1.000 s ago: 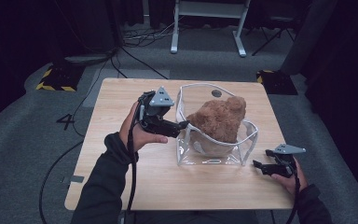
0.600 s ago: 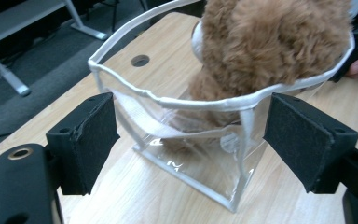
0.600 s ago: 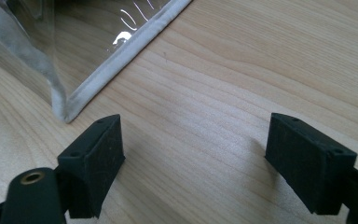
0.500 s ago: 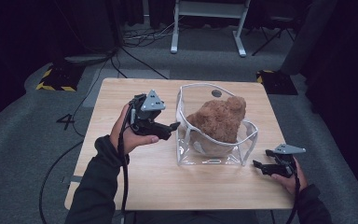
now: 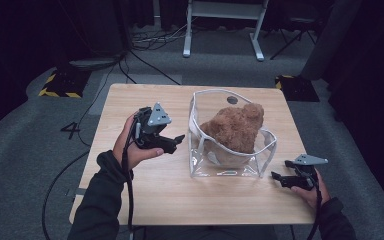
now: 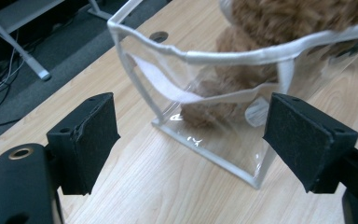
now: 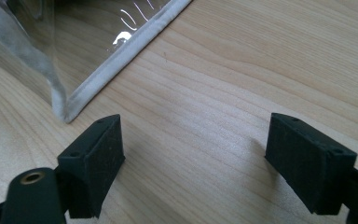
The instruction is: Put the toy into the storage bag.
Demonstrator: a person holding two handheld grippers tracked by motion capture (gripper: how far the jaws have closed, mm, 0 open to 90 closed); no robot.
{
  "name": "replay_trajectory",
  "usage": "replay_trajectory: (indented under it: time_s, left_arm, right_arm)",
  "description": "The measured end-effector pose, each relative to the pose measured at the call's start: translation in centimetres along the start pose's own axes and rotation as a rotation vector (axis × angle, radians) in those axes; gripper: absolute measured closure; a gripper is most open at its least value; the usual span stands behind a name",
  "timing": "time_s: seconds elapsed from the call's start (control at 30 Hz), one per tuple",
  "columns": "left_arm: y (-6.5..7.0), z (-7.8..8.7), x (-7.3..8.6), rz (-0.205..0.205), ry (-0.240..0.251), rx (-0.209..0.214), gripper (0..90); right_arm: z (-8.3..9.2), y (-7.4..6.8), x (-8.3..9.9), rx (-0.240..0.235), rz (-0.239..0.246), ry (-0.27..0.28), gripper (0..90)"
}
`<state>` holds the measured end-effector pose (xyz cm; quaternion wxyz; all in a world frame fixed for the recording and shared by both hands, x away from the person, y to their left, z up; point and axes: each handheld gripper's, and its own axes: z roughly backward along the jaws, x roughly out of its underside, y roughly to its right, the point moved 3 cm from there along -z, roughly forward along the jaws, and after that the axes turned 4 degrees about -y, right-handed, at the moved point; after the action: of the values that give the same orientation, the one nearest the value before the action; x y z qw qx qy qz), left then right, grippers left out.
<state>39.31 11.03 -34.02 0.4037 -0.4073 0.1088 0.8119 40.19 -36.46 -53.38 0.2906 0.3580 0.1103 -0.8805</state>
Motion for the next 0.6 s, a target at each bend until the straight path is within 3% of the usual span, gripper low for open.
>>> replay_trajectory:
  time_s: [0.23, 0.43, 0.6]
  left_arm:
    - [-1.1, -0.3, 1.5, 0.018, -0.022, -0.03, 17.6]
    - [-2.3, -1.0, 3.4, 0.057, -0.05, -0.056, 17.6]
    - [-3.4, -1.4, 5.0, 0.083, -0.087, -0.103, 17.7]
  right_arm:
    - [0.0, 0.0, 0.0, 0.0, 0.0, 0.0, 18.9]
    - [0.0, 0.0, 0.0, 0.0, 0.0, 0.0, 18.9]
    - [0.0, 0.0, 0.0, 0.0, 0.0, 0.0, 18.9]
